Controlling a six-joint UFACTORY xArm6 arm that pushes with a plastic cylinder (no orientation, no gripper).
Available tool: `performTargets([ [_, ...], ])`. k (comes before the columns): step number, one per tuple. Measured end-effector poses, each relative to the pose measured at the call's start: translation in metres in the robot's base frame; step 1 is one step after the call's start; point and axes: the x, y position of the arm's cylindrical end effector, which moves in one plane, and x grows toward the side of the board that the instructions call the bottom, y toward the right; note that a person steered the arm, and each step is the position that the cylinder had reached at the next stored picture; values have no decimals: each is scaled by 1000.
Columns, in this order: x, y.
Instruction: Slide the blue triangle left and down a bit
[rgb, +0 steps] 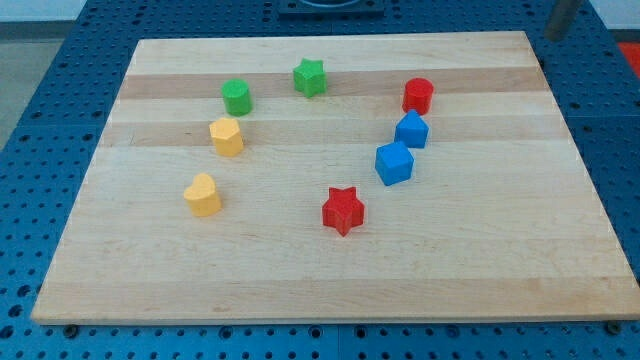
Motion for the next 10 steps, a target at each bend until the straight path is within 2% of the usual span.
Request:
performTargets([
  [1,7,-4],
  [3,104,-50],
  [4,136,-81],
  [8,169,-201],
  [10,187,-211],
])
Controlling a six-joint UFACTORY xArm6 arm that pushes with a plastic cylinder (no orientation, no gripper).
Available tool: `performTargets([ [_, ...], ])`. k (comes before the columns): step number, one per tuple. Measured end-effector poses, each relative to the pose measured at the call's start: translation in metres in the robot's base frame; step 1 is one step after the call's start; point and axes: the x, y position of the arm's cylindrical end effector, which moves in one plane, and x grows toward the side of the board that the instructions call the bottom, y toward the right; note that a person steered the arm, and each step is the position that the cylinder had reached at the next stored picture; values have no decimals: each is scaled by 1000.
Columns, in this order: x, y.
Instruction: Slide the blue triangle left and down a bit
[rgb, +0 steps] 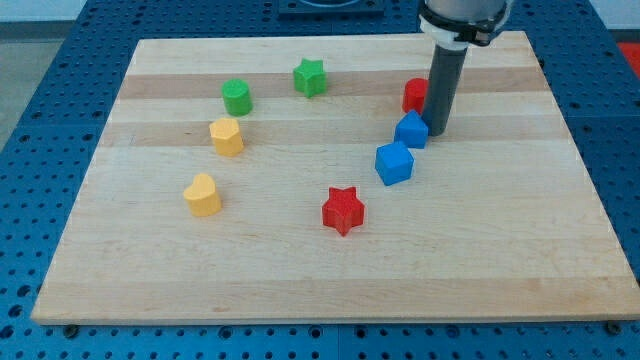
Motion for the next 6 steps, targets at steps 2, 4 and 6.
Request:
performTargets([
  [2,1,-29],
  [4,-6,-69],
  [6,-7,-106],
])
